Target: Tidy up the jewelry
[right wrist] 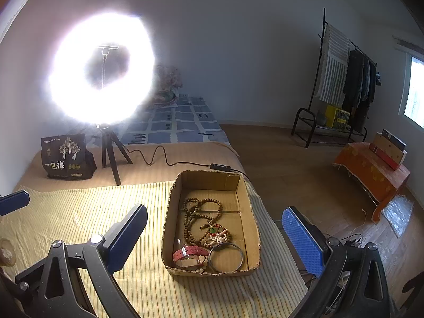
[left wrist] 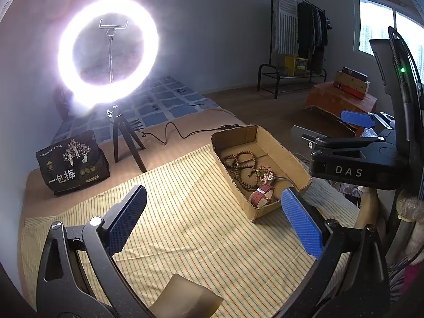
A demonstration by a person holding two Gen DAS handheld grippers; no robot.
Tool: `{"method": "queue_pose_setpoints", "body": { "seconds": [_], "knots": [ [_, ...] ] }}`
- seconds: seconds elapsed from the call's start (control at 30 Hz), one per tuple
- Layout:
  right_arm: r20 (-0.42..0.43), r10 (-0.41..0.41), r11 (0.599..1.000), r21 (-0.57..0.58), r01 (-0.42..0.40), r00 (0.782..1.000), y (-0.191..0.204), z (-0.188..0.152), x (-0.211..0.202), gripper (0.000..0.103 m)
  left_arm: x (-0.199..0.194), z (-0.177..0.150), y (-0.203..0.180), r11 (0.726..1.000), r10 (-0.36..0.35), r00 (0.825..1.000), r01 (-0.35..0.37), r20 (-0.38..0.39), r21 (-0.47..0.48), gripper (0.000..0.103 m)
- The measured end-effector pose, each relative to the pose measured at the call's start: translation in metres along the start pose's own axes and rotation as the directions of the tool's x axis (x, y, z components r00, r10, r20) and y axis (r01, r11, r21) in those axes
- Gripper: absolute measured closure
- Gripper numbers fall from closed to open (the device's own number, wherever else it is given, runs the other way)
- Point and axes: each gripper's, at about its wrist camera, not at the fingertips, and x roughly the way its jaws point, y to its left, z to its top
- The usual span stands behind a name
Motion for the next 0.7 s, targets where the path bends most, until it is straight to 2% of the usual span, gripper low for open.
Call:
{"method": "queue_pose_setpoints", "body": {
  "seconds": [0.7],
  "knots": [
    [-0.001,-0.003,1.000,-0.017,0.003,1.000,0.0055,0.0005,0.0001,0.000,-0.0075,-0.0020,0.0062,1.000,0.015,1.000,-0.015,0.004,-0.006,0.000]
  ]
}}
